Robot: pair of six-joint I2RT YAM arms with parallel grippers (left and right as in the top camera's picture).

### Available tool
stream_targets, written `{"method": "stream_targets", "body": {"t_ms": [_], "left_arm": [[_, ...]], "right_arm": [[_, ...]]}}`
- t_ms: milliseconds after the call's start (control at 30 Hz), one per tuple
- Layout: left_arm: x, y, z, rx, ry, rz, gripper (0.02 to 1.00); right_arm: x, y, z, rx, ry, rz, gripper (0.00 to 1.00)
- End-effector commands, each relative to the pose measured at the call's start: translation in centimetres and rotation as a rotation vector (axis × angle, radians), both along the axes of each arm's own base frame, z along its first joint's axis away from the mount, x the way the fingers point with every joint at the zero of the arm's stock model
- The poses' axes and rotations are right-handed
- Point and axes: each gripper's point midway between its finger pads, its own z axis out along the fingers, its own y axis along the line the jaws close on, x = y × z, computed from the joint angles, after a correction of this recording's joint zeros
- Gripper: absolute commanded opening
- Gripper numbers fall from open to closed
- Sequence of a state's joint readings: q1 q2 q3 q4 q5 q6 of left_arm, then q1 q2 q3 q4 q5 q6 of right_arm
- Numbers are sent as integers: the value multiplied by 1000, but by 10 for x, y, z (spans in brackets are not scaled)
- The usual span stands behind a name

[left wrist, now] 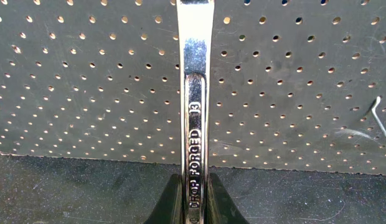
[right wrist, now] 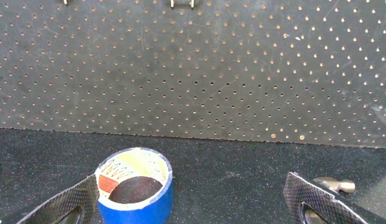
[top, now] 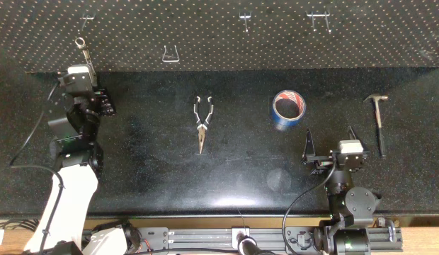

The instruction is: Place Tools Onto Pegboard

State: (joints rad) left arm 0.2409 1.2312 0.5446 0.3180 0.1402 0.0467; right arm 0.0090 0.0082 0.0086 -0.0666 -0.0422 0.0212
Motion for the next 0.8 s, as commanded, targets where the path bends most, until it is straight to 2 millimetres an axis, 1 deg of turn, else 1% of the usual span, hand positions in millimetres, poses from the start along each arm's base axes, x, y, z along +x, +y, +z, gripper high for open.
{"method": "stream_targets", "body": {"t_ms": [33,100,267,333,367,400,433,467,500,533,567,600,633,667,700,733,767,800], "left_arm": [[12,-2,26,1,-73,-23,29],[20,0,31,2,-79,-23,29],[40,4,27,-3,-64,-27,29],[48,5,20,-7,-60,-34,29],[52,2,14,-12,-46,-44,29],[59,-7,5,-17,-27,-67,29],[62,-13,0,-20,-15,-81,218],[63,-13,-1,-20,-13,-81,809],[63,-12,0,-20,-14,-80,945],[63,-12,0,-20,-15,-79,956],[58,-13,-2,-27,12,-79,993],[43,-17,-14,-61,100,-76,993],[17,-28,-28,-136,222,-62,993],[-2,-43,-33,-197,301,-60,996],[-35,-78,-34,-210,403,-129,993],[-62,-114,-34,-236,479,-191,993],[-107,-154,-47,-364,661,-168,993],[-133,-168,-57,-416,801,-128,993]], "right_arm": [[0,2,-1,8,-1,6,974],[0,2,-1,8,-1,6,976],[0,2,-1,7,-1,5,976],[0,2,-1,8,-1,6,976],[0,2,-1,8,-1,6,976],[0,2,-1,7,-1,6,976],[0,2,-1,8,-1,6,976],[0,2,-1,8,-1,6,976],[0,2,-1,8,-1,6,974],[0,2,-1,8,-1,6,976],[0,2,-1,8,-1,6,976],[0,2,-1,8,-1,6,976],[0,2,-1,8,-1,6,976],[0,2,-1,8,-1,6,976],[0,2,-1,8,-1,6,976],[0,2,-1,8,-1,6,976],[0,2,-1,8,-1,6,976],[0,2,-1,8,-1,6,976]]}}
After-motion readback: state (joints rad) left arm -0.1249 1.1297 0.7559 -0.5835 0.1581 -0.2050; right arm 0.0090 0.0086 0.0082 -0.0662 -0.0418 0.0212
